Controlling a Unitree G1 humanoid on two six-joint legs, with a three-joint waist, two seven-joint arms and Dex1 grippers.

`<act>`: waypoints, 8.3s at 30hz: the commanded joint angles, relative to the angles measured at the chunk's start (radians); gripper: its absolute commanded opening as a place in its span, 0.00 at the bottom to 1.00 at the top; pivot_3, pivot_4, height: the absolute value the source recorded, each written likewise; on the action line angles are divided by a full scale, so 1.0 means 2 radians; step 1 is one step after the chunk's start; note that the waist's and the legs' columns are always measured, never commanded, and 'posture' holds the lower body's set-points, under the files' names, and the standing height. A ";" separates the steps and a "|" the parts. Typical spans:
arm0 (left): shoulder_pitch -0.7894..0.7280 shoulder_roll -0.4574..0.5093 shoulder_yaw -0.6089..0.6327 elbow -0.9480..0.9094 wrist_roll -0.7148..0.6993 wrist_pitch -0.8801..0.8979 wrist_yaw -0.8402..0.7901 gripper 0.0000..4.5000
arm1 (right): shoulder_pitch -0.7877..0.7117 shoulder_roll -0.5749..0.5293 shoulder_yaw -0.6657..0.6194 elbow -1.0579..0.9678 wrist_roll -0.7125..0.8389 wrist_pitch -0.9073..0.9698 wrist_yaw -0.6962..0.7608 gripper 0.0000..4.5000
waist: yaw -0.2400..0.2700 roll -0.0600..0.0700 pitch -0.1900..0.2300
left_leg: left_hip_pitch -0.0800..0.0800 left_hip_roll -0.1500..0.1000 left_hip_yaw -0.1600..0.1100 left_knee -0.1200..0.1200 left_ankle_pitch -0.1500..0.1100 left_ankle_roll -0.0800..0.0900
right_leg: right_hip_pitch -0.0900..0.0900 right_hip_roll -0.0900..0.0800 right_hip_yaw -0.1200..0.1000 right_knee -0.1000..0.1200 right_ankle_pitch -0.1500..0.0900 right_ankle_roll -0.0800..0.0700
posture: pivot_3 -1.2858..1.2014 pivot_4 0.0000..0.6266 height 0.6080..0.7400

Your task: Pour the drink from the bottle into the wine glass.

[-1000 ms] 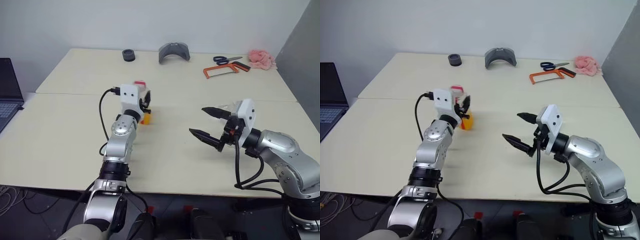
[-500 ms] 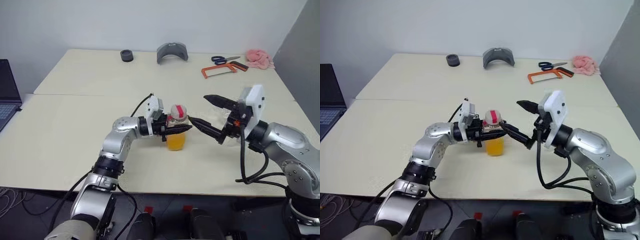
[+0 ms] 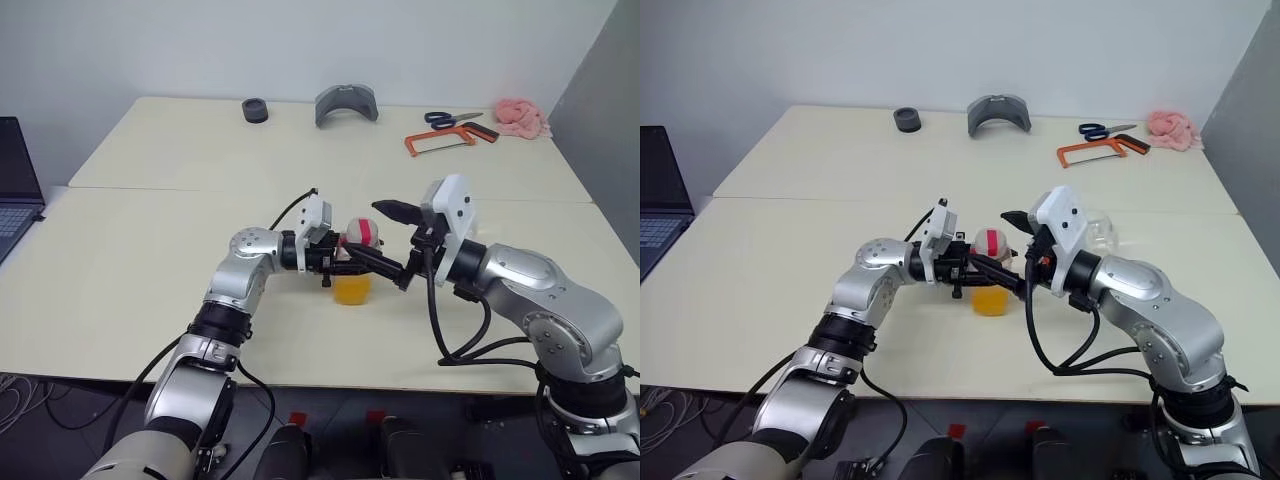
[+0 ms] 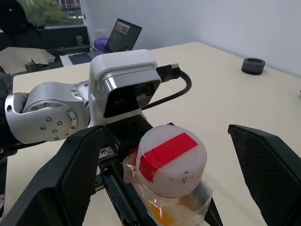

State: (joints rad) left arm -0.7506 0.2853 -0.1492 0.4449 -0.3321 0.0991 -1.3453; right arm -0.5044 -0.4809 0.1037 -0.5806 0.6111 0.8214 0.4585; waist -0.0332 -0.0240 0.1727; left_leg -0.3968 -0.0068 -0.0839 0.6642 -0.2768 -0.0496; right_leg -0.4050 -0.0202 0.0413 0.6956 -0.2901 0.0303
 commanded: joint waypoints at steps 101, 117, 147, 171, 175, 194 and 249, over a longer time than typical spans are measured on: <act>-0.017 -0.023 0.007 -0.022 -0.003 -0.020 0.005 0.38 | -0.027 -0.054 -0.051 0.045 -0.008 -0.073 0.186 0.97 | 0.001 0.000 0.000 | -0.001 0.001 -0.003 0.000 0.000 0.000 | 0.000 -0.001 -0.001 -0.001 0.000 0.000 | 0.52 0.24 1.00; -0.046 -0.053 0.008 0.039 0.012 -0.073 0.020 0.38 | 0.034 0.098 -0.010 -0.073 -0.099 0.020 -0.131 0.98 | 0.000 0.001 0.000 | -0.001 0.000 -0.003 0.000 0.000 0.000 | -0.001 0.000 0.000 0.000 0.000 0.000 | 0.52 0.24 1.00; -0.040 -0.048 0.016 0.048 0.024 -0.095 0.026 0.38 | 0.074 0.115 -0.031 -0.083 -0.070 0.006 -0.132 0.98 | -0.003 0.001 0.000 | -0.001 0.000 -0.003 0.000 0.000 0.000 | -0.001 0.001 0.000 0.000 0.000 0.000 | 0.52 0.24 1.00; -0.026 -0.039 0.005 0.015 0.018 -0.058 0.005 0.38 | 0.053 0.047 0.014 -0.025 -0.092 -0.108 0.023 0.43 | -0.004 0.001 0.000 | -0.001 -0.001 -0.003 0.000 0.000 0.000 | -0.001 0.000 0.000 0.000 0.000 0.000 | 0.52 0.24 1.00; -0.028 -0.023 -0.002 0.007 0.017 -0.045 -0.025 0.38 | -0.028 -0.057 0.008 0.067 -0.044 -0.127 0.219 0.43 | -0.006 0.001 0.001 | 0.000 -0.001 -0.001 0.000 0.000 0.000 | 0.000 0.001 0.000 0.000 0.000 0.000 | 0.52 0.24 1.00; -0.020 -0.047 0.018 0.014 0.025 -0.060 0.060 0.38 | 0.064 0.024 -0.066 -0.092 -0.026 -0.018 -0.031 0.89 | 0.000 0.001 0.001 | -0.001 0.000 -0.004 0.000 0.000 0.000 | 0.000 -0.001 0.000 0.000 0.000 0.000 | 0.52 0.24 1.00; -0.056 -0.019 0.001 0.049 0.024 -0.056 -0.043 0.37 | -0.113 -0.085 0.010 0.136 -0.015 -0.101 0.317 0.42 | -0.004 0.001 0.002 | 0.000 0.000 0.000 0.000 0.000 0.000 | 0.000 0.001 -0.001 0.000 0.000 0.000 | 0.52 0.24 1.00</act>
State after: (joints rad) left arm -0.8596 0.2269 -0.1634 0.5425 -0.2857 -0.0250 -1.4529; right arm -0.7254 -0.6505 0.1404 -0.2609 0.5300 0.6235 1.0465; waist -0.0414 -0.0217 0.1758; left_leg -0.3985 -0.0071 -0.0847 0.6637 -0.2769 -0.0491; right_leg -0.4062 -0.0191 0.0399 0.6949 -0.2902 0.0300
